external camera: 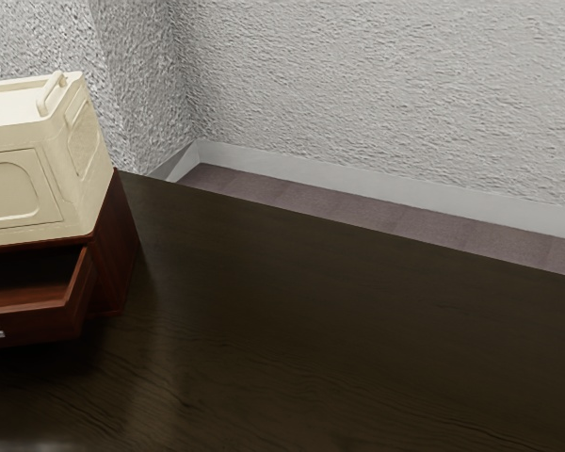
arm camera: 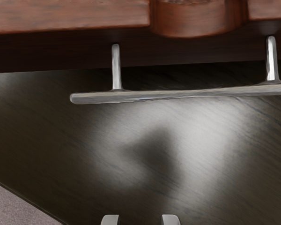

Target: Push the drawer handle with one arm to close the drawer

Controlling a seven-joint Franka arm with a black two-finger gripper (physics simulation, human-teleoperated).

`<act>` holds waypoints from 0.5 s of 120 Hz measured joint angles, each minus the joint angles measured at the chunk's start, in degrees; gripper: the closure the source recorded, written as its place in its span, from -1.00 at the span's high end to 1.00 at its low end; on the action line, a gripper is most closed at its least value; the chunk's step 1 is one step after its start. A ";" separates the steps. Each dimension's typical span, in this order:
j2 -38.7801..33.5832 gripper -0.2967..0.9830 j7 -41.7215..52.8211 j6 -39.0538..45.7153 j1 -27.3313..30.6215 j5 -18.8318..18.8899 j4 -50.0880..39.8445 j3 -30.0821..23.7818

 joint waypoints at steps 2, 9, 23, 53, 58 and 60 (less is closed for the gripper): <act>0.12 -0.49 -0.08 0.28 0.04 -0.06 0.00 -0.01; 0.80 -0.50 -0.38 1.37 0.13 -0.22 0.01 -0.02; 2.65 -0.50 -1.01 3.48 0.18 -0.56 0.07 -0.36; 7.73 -0.51 -2.10 7.56 0.04 -4.03 1.20 -5.25; 8.43 -0.51 -2.24 8.29 0.02 -4.73 1.32 -5.75; 8.74 -0.51 -2.29 8.61 0.02 -4.96 1.34 -5.86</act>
